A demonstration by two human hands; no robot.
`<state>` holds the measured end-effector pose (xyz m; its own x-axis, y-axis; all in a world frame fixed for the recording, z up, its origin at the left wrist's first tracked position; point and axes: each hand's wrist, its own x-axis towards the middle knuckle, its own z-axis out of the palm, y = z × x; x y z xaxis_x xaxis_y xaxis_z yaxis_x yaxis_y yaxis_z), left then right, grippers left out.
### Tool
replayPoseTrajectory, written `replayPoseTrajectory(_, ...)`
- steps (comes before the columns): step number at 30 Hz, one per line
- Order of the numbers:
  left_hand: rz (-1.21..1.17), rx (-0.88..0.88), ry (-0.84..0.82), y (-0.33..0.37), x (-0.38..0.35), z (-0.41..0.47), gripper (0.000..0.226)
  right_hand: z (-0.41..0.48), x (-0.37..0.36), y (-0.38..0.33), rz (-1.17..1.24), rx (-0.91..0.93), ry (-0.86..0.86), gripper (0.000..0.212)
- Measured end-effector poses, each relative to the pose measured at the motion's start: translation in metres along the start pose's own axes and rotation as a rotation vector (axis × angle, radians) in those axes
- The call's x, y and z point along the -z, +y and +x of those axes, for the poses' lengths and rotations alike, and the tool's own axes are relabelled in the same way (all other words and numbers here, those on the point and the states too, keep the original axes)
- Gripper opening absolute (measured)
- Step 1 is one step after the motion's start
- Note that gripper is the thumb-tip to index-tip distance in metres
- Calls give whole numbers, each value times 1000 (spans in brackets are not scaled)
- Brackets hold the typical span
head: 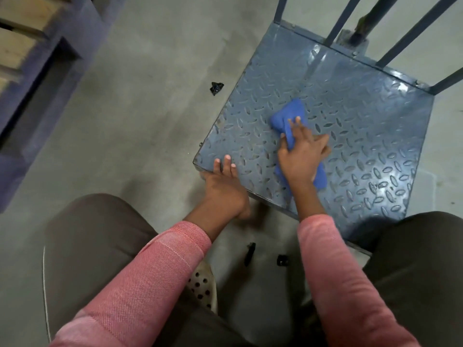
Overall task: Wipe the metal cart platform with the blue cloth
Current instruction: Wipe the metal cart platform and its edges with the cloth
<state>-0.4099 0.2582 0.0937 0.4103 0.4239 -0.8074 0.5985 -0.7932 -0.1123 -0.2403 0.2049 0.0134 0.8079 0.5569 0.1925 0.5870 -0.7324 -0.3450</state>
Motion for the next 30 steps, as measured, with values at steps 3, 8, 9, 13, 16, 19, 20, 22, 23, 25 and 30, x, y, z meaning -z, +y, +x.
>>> replayPoseTrajectory(3,10,25,6,6,0,4,114,-52,7,-12,-47,268,-123,48)
replayPoseTrajectory(8,39,4,23,1,-8,0,115,-30,4,-13,43,252,-130,41)
replayPoseTrajectory(9,70,-26,32,-5,-9,-1,118,-23,2,-13,45,244,-122,41)
replayPoseTrajectory(13,231,-228,-75,-60,7,-2,123,-6,-7,-18,49,217,-87,41)
replayPoseTrajectory(16,214,-311,-169,-97,15,0,120,-8,-12,-15,19,252,-55,41)
replayPoseTrajectory(19,131,-367,-131,-109,0,4,115,-8,-15,-14,34,261,-32,42)
replayPoseTrajectory(20,126,-375,-82,-109,-10,6,115,-9,-15,-13,35,265,-28,42)
replayPoseTrajectory(22,148,-366,69,-109,-35,8,115,-12,-15,-10,36,281,-15,42)
replayPoseTrajectory(23,173,-347,170,-108,-51,9,116,-16,-15,-8,38,287,-5,42)
replayPoseTrajectory(25,212,-291,424,-101,-83,11,120,-29,-13,-5,47,288,2,42)
replayPoseTrajectory(30,-62,-227,794,-71,-123,21,109,-67,1,6,57,437,-40,40)
